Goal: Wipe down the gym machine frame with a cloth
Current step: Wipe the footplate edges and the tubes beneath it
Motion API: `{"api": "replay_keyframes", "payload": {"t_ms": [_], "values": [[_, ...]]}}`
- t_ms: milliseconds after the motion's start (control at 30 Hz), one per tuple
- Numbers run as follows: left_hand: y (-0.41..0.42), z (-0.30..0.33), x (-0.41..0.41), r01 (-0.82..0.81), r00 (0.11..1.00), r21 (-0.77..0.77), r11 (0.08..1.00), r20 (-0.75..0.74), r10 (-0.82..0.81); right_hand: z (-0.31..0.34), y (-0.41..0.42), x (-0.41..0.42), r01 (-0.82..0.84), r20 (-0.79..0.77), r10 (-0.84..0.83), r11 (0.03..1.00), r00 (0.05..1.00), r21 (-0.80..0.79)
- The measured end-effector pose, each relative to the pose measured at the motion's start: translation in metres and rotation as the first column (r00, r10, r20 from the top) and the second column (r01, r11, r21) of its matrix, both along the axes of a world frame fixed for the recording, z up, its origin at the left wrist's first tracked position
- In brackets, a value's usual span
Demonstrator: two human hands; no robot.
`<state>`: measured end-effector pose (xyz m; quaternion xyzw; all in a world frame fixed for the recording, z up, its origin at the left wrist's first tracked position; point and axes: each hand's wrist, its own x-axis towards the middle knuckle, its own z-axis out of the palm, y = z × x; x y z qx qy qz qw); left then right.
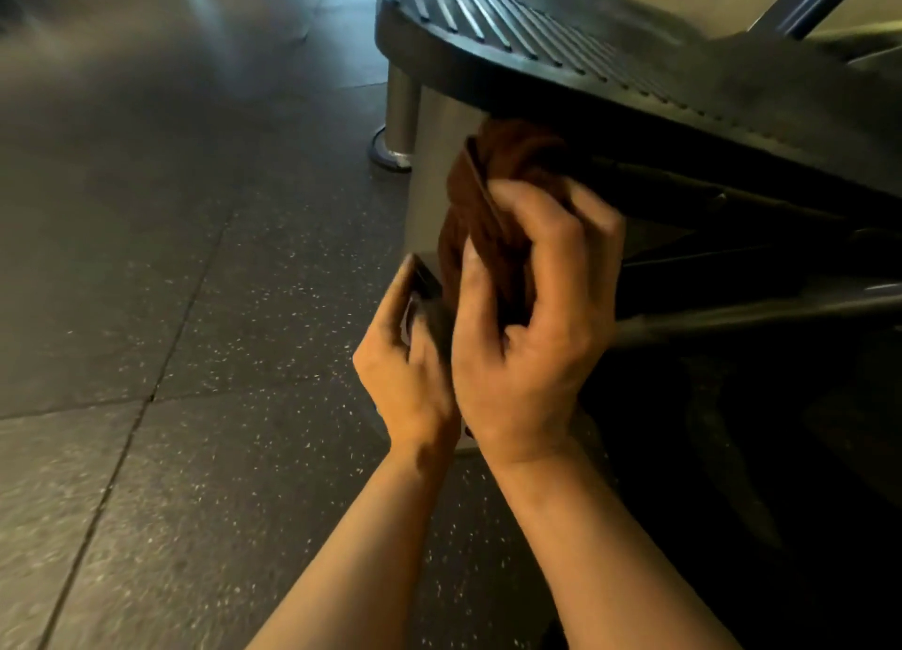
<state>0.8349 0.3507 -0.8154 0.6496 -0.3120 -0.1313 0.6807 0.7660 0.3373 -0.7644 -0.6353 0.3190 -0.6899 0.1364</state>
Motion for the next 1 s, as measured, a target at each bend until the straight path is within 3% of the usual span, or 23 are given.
{"api": "replay_keyframes", "payload": {"t_ms": [100, 167, 300, 367, 467, 533, 600, 800, 1000], "values": [[-0.013, 0.026, 0.004, 0.014, 0.987, -0.162, 0.987, -0.155, -0.040, 0.004, -0.025, 0.002, 0.143, -0.244, -0.183, 0.975, 0.952, -0.171], [-0.015, 0.033, 0.006, 0.044, 0.974, -0.212, 0.976, -0.207, -0.089, -0.019, -0.028, 0.006, 0.115, -0.413, -0.195, 0.971, 0.890, -0.212], [-0.008, 0.027, 0.010, 0.124, 0.957, -0.188, 0.974, -0.236, -0.167, -0.070, -0.008, 0.015, 0.051, -0.666, -0.082, 0.997, 0.742, -0.066], [-0.006, 0.025, 0.012, 0.148, 0.950, -0.180, 0.972, -0.246, -0.190, -0.070, -0.006, 0.016, 0.057, -0.604, -0.066, 0.998, 0.794, -0.034], [-0.005, 0.028, 0.015, 0.175, 0.932, -0.229, 0.958, -0.275, -0.236, -0.032, -0.016, 0.016, 0.137, -0.360, -0.165, 0.985, 0.918, -0.101], [-0.005, 0.028, 0.017, 0.192, 0.925, -0.250, 0.949, -0.278, -0.261, -0.008, -0.026, 0.016, 0.192, -0.272, -0.227, 0.970, 0.935, -0.149], [-0.006, 0.028, 0.017, 0.200, 0.926, -0.252, 0.947, -0.267, -0.266, -0.004, -0.029, 0.018, 0.194, -0.294, -0.233, 0.968, 0.927, -0.156], [-0.002, 0.026, 0.018, 0.213, 0.925, -0.213, 0.954, -0.271, -0.267, -0.043, -0.015, 0.024, 0.046, -0.464, -0.045, 0.999, 0.885, -0.008], [0.000, 0.030, 0.016, 0.251, 0.912, -0.212, 0.944, -0.276, -0.304, -0.014, -0.018, 0.018, 0.142, -0.163, -0.137, 0.990, 0.977, 0.018]]}}
